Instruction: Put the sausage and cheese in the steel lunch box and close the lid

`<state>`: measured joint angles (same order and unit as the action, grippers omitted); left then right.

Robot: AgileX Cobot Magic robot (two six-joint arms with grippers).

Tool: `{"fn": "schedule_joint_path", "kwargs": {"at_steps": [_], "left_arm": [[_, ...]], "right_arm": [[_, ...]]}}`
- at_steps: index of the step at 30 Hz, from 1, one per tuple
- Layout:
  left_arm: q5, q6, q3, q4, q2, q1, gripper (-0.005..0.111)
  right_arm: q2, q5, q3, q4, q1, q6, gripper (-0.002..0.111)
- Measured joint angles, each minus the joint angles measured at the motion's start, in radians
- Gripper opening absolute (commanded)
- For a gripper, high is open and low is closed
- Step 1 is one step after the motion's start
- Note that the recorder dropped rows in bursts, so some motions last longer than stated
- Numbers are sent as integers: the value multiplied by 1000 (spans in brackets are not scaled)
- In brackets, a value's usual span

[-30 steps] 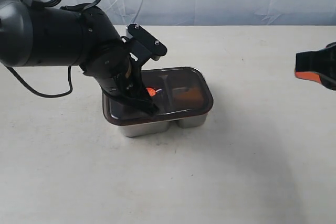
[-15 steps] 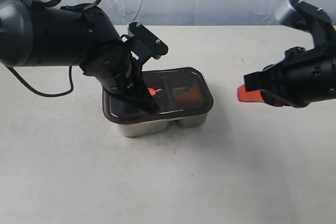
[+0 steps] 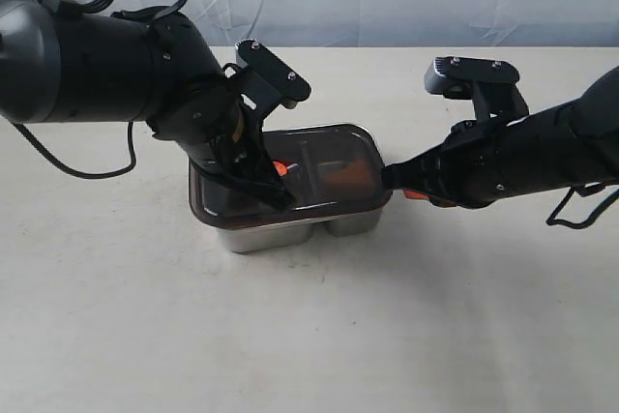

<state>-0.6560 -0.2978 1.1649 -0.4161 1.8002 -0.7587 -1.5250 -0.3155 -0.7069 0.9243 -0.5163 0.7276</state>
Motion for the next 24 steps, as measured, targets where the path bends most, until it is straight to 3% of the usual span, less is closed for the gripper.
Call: {"fn": "schedule_joint_path", "kwargs": {"at_steps": [24], "left_arm": [[-12, 0, 0, 0, -4, 0, 0]], "right_arm": [[-125, -82, -92, 26, -4, 57, 0]]}}
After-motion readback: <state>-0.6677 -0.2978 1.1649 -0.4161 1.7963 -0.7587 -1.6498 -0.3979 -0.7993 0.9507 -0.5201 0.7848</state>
